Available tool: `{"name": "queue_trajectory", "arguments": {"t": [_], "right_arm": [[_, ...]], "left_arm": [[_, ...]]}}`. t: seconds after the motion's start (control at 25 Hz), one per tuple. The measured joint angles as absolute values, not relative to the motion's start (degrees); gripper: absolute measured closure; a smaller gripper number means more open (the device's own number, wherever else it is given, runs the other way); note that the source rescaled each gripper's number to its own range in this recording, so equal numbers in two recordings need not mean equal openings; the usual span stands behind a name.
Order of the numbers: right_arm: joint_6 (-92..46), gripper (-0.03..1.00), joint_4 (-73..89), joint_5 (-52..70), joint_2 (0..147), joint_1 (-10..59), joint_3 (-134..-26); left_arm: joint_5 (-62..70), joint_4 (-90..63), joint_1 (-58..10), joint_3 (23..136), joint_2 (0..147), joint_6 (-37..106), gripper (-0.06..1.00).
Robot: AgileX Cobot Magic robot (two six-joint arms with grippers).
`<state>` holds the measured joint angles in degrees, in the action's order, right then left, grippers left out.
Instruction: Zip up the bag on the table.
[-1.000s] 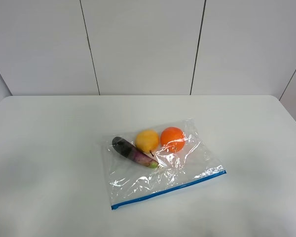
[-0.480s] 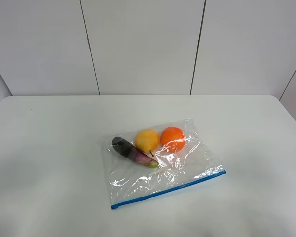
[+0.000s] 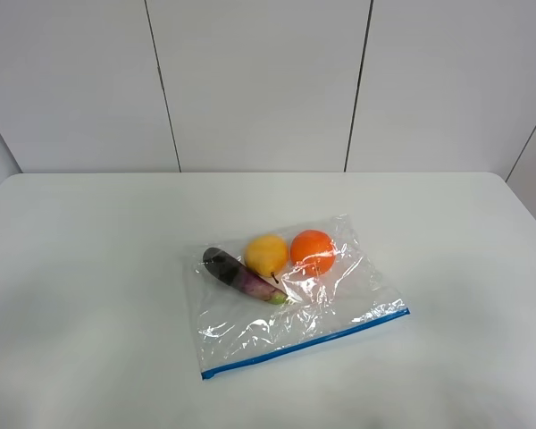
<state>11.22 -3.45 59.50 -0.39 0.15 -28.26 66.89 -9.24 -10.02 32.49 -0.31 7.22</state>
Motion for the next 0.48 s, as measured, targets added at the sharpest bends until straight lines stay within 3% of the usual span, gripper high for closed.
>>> {"name": "queue_trajectory", "arguments": {"t": [0.48], "right_arm": [[11.22, -0.03, -3.45, 59.5, -0.39, 0.15, -28.26]], "left_arm": [[66.89, -9.24, -10.02, 32.49, -0.31, 7.22, -0.04]]}}
